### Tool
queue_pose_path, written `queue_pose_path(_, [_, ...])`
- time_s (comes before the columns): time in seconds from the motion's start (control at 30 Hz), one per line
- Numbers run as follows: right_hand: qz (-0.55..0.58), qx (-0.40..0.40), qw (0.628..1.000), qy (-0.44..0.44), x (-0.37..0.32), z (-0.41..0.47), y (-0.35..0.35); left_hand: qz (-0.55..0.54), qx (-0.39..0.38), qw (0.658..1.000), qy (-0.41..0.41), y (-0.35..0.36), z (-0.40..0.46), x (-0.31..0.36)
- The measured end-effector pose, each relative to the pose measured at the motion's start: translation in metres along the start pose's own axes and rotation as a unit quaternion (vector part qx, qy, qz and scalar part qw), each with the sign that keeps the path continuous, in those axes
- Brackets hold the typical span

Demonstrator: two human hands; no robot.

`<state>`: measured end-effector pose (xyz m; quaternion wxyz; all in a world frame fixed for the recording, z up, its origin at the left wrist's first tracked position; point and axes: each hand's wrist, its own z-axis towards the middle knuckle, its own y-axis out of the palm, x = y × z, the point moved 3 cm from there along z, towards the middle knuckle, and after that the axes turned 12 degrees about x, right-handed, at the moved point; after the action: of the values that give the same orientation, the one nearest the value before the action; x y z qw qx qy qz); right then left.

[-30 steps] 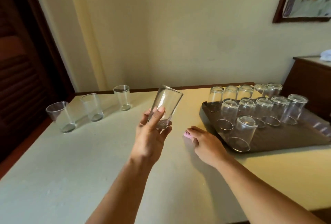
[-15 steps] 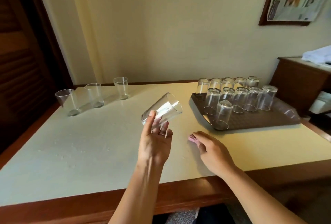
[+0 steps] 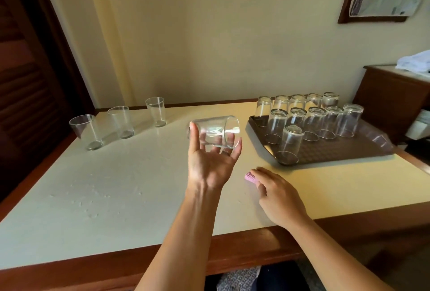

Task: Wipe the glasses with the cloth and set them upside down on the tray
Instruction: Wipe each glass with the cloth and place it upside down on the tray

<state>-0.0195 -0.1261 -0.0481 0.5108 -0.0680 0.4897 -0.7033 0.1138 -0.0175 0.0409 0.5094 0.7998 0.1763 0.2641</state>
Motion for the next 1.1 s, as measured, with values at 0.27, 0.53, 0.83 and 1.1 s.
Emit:
queue_pose_path(0.27, [0.009,0.013,1.0,-0.013,0.0,-0.002,-0.001,0.291,0.009,0.955,0.052,-0.023,-0.006,-0.011])
queue_pose_path(0.53, [0.322,0.078,0.93,0.159,-0.009,0.01,-0.02,0.379,0.031,0.909,0.173,-0.046,-0.007,0.01])
queue_pose_path(0.83, [0.394,0.177,0.901,0.04,-0.084,0.031,-0.053,0.442,-0.083,0.873,0.19,-0.025,-0.009,-0.009])
queue_pose_path(1.1, [0.459,0.182,0.869,-0.024,-0.094,0.006,-0.047,0.404,-0.1,0.868,0.269,-0.017,-0.009,-0.013])
